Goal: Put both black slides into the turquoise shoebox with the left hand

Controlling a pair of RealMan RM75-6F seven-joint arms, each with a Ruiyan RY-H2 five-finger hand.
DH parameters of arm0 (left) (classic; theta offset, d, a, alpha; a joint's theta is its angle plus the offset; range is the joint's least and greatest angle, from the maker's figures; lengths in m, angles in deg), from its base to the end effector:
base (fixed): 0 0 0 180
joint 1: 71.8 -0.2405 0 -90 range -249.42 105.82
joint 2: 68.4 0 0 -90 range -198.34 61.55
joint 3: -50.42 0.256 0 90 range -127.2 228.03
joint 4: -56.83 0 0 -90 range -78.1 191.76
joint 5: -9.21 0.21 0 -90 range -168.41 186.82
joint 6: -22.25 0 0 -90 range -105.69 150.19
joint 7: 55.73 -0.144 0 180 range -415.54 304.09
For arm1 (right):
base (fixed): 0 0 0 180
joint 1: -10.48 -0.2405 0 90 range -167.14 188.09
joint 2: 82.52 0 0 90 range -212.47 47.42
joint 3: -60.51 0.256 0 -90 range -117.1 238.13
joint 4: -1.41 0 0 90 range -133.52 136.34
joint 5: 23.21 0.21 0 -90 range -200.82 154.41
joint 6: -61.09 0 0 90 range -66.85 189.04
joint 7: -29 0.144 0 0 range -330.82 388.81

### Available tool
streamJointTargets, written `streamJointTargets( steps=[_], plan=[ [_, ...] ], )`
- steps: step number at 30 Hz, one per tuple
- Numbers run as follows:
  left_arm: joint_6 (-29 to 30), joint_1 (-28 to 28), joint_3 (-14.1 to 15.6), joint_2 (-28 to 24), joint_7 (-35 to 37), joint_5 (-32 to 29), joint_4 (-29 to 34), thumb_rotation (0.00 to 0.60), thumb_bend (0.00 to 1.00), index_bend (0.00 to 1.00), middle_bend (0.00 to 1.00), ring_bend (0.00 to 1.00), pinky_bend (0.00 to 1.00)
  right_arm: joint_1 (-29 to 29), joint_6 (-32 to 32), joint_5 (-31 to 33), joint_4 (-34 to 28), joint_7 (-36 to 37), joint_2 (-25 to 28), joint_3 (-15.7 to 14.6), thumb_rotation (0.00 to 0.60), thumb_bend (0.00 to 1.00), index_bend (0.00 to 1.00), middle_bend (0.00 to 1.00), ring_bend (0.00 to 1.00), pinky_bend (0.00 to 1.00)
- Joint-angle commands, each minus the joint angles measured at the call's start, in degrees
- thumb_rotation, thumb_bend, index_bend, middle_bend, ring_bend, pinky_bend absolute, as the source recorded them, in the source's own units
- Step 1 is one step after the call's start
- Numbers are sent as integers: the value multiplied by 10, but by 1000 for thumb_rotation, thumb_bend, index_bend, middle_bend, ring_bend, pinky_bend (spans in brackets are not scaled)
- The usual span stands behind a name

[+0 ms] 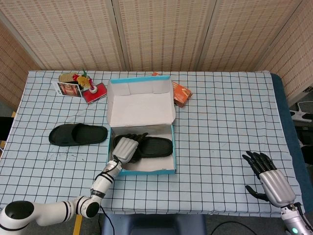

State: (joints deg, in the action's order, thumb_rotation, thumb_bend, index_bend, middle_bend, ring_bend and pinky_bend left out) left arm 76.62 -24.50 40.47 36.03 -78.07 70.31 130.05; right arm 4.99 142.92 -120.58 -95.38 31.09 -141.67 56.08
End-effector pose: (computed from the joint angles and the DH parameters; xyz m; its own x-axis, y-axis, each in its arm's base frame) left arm -0.1105 0.3361 -0.0936 0.4383 0.2989 0.8477 0.8582 -0.4195 -0.2957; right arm -0.2891 -0.1518 0.1451 0.3990 -0.1835 0.8984 -0.9101 -0.1988 0.3636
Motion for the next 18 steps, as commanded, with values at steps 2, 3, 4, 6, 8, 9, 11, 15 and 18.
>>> streamJointTargets(
  steps=[2,3,4,6,8,9,11,15,18],
  plan=[
    [-10,-7,-4,-23,72,40,27,600,433,0,0,0,116,2,4,-1,0,2,1,0,600,181,0,0,0,0],
    [-9,-8,-5,-27,89,52,31,600,426,0,0,0,110,2,5,-2,0,2,2,-1,600,180,0,0,0,0],
    [-7,-9,-5,-29,103,61,33,600,422,0,0,0,105,2,5,-3,0,3,2,-1,600,181,0,0,0,0],
    [-6,-11,-4,-32,138,82,39,600,420,0,0,0,98,3,8,-5,-1,3,2,-1,600,181,0,0,0,0],
    [-7,-12,-2,-36,154,94,44,600,420,0,0,0,93,4,9,-6,-1,3,3,-2,600,180,0,0,0,0],
    [-6,-11,-2,-39,160,101,47,600,420,0,0,0,90,4,10,-7,-1,4,3,-2,600,181,0,0,0,0],
    [6,-13,-6,-44,170,114,58,600,421,0,0,0,89,4,11,-7,-1,6,4,-2,600,180,0,0,0,0],
    [37,-19,-18,-59,183,135,84,600,423,0,0,0,89,4,12,-6,1,9,5,-1,600,180,0,0,0,0],
    [44,-21,-20,-64,185,140,89,600,423,0,0,0,89,4,12,-6,1,9,5,-1,600,181,0,0,0,0]
  ],
)
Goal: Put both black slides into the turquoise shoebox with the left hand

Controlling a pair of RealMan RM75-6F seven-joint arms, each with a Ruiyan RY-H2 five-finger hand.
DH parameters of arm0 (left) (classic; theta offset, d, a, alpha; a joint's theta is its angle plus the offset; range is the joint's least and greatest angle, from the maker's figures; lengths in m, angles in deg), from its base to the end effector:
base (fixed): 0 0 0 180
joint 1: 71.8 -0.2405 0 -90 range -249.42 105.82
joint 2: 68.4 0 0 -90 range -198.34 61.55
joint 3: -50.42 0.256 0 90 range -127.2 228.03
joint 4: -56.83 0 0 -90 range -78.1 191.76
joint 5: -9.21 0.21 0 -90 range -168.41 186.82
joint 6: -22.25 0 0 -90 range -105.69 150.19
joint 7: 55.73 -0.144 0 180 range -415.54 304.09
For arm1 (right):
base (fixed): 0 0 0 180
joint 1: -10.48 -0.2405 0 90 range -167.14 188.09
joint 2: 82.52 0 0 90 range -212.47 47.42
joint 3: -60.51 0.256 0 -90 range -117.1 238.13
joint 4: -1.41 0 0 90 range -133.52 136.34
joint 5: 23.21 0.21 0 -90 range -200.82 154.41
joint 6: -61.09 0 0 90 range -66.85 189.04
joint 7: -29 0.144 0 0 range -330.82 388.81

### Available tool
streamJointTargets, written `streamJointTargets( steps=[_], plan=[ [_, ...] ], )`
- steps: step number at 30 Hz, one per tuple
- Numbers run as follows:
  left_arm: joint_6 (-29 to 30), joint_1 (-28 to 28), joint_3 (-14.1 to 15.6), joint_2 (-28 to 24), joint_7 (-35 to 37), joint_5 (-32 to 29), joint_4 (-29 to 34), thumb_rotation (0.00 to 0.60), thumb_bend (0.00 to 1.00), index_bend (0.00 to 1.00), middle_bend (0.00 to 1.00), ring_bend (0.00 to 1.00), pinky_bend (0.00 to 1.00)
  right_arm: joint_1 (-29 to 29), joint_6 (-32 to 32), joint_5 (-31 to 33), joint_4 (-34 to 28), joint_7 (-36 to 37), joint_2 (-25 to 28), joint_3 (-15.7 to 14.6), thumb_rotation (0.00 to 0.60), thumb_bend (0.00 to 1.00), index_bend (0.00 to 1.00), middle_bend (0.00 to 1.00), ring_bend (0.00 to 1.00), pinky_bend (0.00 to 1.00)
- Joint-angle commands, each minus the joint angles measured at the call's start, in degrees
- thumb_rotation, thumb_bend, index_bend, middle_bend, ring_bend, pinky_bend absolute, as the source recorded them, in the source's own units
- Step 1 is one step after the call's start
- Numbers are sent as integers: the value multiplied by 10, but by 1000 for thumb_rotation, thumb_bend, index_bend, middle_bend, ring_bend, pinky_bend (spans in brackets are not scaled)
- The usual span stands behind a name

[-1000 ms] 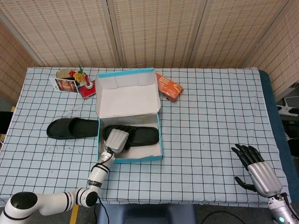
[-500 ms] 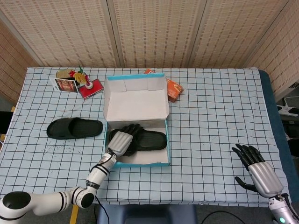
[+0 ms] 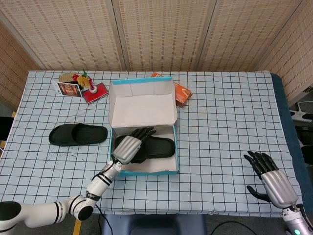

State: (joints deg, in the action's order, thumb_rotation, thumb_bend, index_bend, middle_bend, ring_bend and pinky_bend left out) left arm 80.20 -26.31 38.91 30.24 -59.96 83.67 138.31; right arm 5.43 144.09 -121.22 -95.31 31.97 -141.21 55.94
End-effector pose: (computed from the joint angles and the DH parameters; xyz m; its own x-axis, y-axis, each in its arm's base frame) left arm -0.0812 0.3262 -0.0557 0.1895 0.3066 0.9328 0.8654 -0.5010 -0.0111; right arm -0.2888 -0.1493 0.1493 0.3910 -0.1717 0.9043 -0.9126 -0.2003 0.3565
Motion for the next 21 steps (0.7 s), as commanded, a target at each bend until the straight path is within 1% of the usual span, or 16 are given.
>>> streamJointTargets(
  steps=[1,3,4,5,8,11,15,18,21],
  plan=[
    [19,-5,-9,-12,8,12,15,600,423,0,0,0,89,0,-1,0,0,1,0,0,600,181,0,0,0,0],
    [40,-13,-20,-35,13,17,38,600,421,0,0,0,88,-1,0,-3,0,1,1,-1,600,181,0,0,0,0],
    [57,-25,-29,-60,6,12,50,600,420,0,0,0,88,1,6,-8,0,1,1,-2,600,181,0,0,0,0],
    [56,-34,-30,-88,-1,2,68,600,418,0,0,0,85,3,11,-13,0,3,3,-3,600,181,0,0,0,0],
    [37,-51,-26,-144,3,-25,79,600,417,0,0,0,49,5,18,-21,2,7,4,-5,600,181,0,0,0,0],
    [6,-66,-17,-179,28,-57,55,600,420,0,0,0,26,4,17,-21,4,9,4,-5,600,181,0,0,0,0],
    [-33,-80,13,-200,32,-78,6,600,420,0,0,0,1,3,13,-21,2,5,3,-6,600,180,0,0,0,0],
    [-69,-86,33,-211,38,-92,-11,600,399,0,0,0,0,4,13,-25,0,1,2,-8,600,181,0,0,0,0],
    [-88,-90,47,-211,43,-91,-29,600,391,0,0,0,0,3,10,-24,-1,-1,2,-8,600,180,0,0,0,0]
  ],
)
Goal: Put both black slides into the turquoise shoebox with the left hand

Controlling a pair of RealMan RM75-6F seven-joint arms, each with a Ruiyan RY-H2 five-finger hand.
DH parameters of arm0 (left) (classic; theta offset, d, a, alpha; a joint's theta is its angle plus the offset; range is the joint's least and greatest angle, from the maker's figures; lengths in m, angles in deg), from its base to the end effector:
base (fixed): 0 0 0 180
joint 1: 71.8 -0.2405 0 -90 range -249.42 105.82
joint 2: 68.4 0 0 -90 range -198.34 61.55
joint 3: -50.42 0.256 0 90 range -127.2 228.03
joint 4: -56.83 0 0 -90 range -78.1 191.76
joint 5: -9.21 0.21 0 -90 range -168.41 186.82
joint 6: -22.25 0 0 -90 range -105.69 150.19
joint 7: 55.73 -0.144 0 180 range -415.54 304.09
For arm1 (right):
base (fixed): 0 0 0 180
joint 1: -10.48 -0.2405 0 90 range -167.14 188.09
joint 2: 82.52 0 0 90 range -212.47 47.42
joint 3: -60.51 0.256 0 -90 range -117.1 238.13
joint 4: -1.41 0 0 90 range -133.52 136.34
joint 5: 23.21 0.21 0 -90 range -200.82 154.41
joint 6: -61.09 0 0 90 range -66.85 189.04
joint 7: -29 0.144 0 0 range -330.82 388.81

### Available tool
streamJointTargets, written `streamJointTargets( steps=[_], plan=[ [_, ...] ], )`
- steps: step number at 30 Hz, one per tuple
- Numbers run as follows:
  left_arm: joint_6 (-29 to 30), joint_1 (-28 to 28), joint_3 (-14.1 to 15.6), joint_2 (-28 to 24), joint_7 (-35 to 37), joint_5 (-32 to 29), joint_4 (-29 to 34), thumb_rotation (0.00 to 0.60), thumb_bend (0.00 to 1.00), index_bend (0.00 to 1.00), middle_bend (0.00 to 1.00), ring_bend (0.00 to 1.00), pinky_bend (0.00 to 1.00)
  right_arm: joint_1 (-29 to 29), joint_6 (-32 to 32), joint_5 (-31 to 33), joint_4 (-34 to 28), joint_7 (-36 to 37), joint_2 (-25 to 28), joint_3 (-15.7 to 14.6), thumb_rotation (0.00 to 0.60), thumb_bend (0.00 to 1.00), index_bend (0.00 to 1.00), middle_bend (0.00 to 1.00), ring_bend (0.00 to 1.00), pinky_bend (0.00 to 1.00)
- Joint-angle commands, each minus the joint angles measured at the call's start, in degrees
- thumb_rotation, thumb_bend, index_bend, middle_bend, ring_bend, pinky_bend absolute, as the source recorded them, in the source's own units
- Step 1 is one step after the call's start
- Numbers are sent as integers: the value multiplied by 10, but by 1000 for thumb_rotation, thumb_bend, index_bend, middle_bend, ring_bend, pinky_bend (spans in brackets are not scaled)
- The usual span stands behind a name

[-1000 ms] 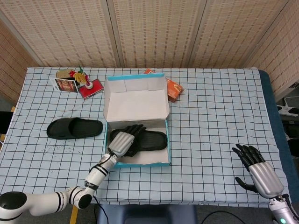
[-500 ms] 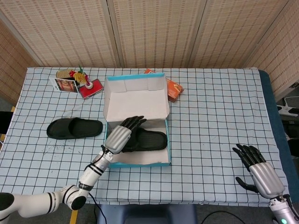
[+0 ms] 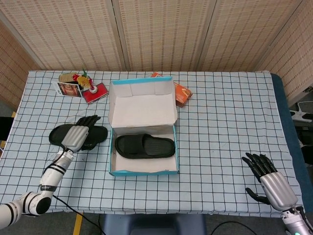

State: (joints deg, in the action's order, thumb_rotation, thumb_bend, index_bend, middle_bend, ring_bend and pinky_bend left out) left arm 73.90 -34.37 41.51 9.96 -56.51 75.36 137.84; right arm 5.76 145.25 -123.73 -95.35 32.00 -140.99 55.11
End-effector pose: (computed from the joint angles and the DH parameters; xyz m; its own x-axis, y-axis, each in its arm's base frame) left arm -0.2245 0.3566 0.0472 0.3225 0.3076 0.8952 0.9420 -0.1976 -0.2714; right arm -0.2842 -0.1434 0.1490 0.3940 -0.1696 0.9033 -0.9062 -0.2359 0.3509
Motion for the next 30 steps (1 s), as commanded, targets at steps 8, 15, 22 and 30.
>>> streamJointTargets(
  steps=[8,15,22,30],
  plan=[
    [-45,1,28,22,-55,-43,-85,600,398,0,0,0,1,0,-3,1,-3,-6,-1,-1,600,180,0,0,0,0],
    [-41,3,30,46,-114,-79,-121,600,388,0,0,0,0,0,-2,6,-2,-5,0,2,600,180,0,0,0,0],
    [-34,4,28,63,-170,-118,-145,600,388,0,0,0,0,0,-1,6,-2,-6,0,2,600,181,0,0,0,0],
    [-45,5,25,86,-200,-149,-179,600,389,0,0,0,17,2,1,6,-3,-5,0,2,600,181,0,0,0,0]
  ],
)
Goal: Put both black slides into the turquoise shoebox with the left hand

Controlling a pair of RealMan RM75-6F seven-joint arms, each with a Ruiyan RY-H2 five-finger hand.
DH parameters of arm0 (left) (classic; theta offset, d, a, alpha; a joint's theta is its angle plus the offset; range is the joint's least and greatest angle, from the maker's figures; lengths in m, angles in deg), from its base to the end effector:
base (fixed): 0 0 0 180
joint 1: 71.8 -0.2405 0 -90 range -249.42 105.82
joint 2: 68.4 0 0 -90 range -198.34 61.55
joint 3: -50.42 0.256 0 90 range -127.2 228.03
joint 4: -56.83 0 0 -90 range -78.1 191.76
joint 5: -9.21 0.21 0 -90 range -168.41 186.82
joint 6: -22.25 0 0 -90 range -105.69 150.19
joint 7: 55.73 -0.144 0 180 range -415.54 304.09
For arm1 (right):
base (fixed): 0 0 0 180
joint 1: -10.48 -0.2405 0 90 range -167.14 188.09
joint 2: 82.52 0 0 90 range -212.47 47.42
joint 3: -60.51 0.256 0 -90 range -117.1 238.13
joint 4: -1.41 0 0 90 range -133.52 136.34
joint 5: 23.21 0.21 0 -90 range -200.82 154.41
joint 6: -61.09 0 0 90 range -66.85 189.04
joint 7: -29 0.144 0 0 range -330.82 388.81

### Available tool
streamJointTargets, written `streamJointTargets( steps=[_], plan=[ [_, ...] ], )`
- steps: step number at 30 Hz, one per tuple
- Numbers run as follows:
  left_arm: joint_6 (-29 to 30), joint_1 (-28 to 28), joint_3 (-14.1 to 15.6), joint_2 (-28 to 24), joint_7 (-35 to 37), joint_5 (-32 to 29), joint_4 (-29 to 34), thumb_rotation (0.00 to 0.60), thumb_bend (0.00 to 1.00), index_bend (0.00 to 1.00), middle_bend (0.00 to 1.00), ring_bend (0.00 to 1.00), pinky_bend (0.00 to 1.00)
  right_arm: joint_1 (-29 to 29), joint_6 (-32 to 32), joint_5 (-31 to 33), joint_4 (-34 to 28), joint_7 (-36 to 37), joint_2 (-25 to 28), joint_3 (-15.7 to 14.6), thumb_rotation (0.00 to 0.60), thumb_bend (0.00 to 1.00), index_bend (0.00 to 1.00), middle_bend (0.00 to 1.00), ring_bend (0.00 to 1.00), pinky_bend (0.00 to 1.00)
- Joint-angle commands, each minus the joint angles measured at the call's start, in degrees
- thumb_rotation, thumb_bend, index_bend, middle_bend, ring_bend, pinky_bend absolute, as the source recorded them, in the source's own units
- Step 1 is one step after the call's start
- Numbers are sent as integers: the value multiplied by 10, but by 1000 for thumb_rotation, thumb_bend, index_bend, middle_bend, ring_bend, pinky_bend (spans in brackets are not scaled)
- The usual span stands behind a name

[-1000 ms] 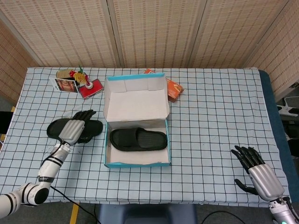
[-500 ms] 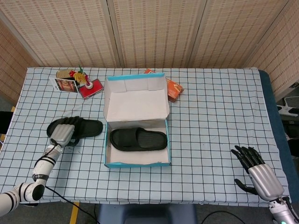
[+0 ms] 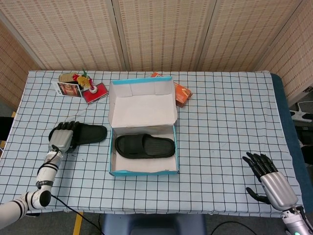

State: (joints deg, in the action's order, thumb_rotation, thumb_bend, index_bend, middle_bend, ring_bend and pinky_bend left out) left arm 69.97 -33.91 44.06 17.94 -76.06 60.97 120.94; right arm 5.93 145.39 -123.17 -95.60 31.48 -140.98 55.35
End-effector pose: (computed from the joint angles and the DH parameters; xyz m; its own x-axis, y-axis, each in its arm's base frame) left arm -0.2979 0.3719 0.0332 0.5808 0.3480 0.7359 0.7914 -0.0297 -0.6105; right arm -0.2844 -0.1438 0.1500 0.3967 -0.1623 0.9035 -0.9063 -0.2258 0.3573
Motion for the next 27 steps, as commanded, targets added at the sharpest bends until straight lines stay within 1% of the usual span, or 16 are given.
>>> streamJointTargets(
  steps=[1,3,5,6,8,9,10,12,13,15,17,18,21,27],
  plan=[
    [-8,1,-1,8,-5,-7,-14,600,390,0,0,0,20,0,0,0,0,0,0,0,600,181,0,0,0,0],
    [-10,0,-3,13,-4,-10,-20,600,392,0,0,0,37,0,-1,0,0,-1,-1,0,600,181,0,0,0,0],
    [1,-2,-5,21,-2,-5,-29,600,398,0,0,30,63,-1,-2,1,0,-3,-1,0,600,180,0,0,0,0],
    [6,-3,-6,24,1,0,-33,600,402,0,6,74,78,-1,-3,1,-1,-3,-2,1,600,180,0,0,0,0],
    [9,-5,-9,30,11,5,-39,600,408,7,71,182,111,-1,-3,2,-1,-4,-2,1,600,181,0,0,0,0],
    [7,-5,-10,32,14,7,-41,600,416,49,163,263,136,-1,-3,2,-1,-5,-2,1,600,180,0,0,0,0],
    [8,-6,-11,34,16,8,-44,600,423,91,226,309,151,-1,-3,2,-1,-5,-2,1,600,180,0,0,0,0],
    [10,-8,-12,39,19,12,-53,600,449,256,405,446,198,0,-3,1,-1,-5,-2,0,600,180,0,0,0,0],
    [11,-9,-13,42,23,14,-56,600,458,316,459,495,219,0,-2,1,-1,-5,-2,0,600,180,0,0,0,0],
    [26,-13,-18,52,35,23,-68,600,482,422,531,581,276,0,-1,2,-2,-4,-1,1,600,181,0,0,0,0],
    [47,-18,-20,63,40,35,-84,600,515,490,582,639,342,0,-1,1,-1,-4,-1,1,600,180,0,0,0,0],
    [55,-20,-21,66,42,40,-89,600,529,516,609,660,378,0,-1,1,-1,-4,-1,1,600,181,0,0,0,0],
    [81,-24,-28,68,48,55,-97,600,545,538,629,680,426,0,-2,1,-1,-4,-1,0,600,181,0,0,0,0],
    [120,-31,-42,44,50,77,-70,600,555,555,643,689,461,-1,-4,1,-2,-6,-2,0,600,181,0,0,0,0]
  ],
)
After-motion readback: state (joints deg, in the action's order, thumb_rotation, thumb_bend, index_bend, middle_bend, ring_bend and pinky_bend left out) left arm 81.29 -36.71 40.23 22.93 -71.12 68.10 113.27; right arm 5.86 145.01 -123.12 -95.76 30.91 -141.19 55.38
